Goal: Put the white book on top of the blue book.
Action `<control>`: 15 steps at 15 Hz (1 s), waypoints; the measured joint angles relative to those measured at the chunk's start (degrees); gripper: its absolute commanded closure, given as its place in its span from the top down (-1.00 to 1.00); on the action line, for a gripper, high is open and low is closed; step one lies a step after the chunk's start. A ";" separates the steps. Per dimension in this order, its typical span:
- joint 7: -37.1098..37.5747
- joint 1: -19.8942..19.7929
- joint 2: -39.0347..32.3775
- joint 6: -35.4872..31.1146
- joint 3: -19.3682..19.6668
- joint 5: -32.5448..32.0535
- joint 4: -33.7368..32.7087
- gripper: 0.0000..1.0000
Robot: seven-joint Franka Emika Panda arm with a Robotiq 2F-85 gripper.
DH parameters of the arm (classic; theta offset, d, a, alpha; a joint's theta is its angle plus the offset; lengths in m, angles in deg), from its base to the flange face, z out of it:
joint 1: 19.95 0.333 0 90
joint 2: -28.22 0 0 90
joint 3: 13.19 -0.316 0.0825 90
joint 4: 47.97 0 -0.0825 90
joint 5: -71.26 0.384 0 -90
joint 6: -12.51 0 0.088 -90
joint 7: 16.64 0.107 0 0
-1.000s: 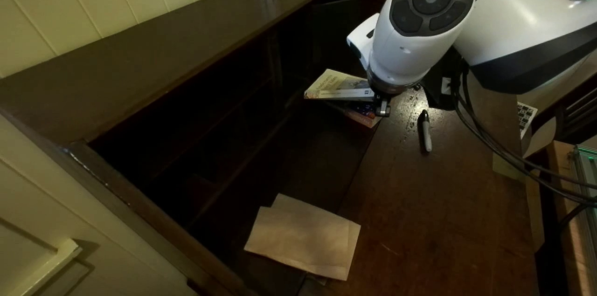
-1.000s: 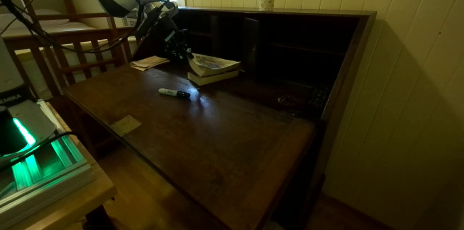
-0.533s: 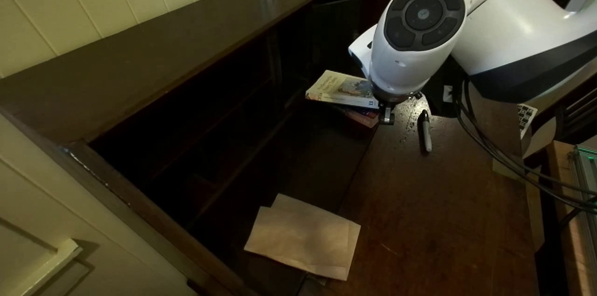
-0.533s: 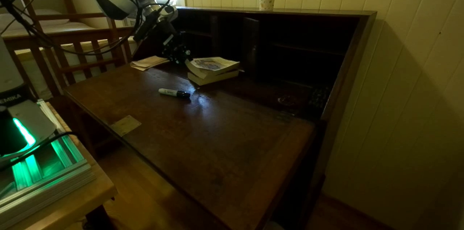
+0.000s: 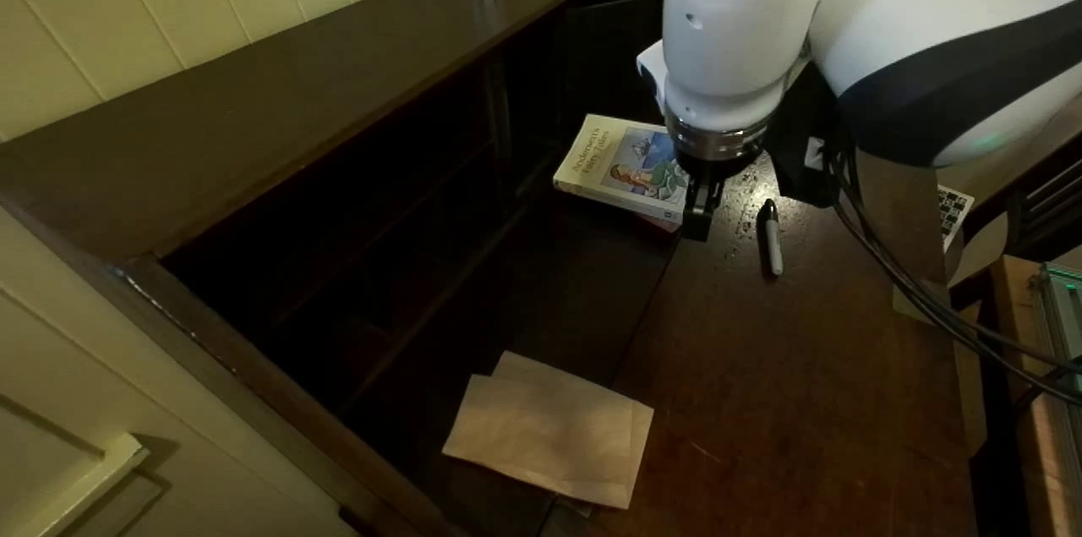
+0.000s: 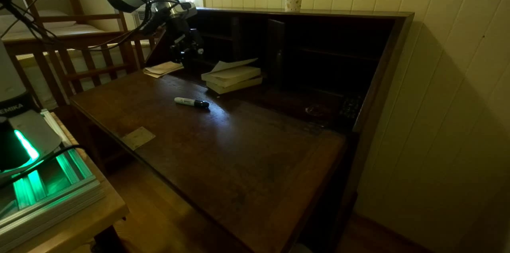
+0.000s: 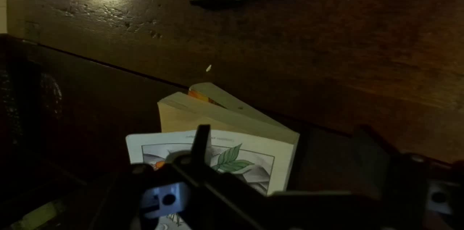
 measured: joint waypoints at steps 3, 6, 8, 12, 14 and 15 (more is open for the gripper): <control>-3.57 -0.10 2.50 -1.14 0.00 6.89 0.05 1.00; -8.44 -0.35 4.68 -3.45 0.00 15.77 0.09 1.00; -10.74 -0.44 5.70 -4.70 0.00 20.05 0.22 1.00; -13.82 -0.59 7.85 -6.68 0.02 25.70 1.11 1.00; -13.92 -0.60 8.00 -6.71 0.01 25.81 1.11 1.00; -13.92 -0.60 7.90 -6.71 -0.01 25.81 1.11 1.00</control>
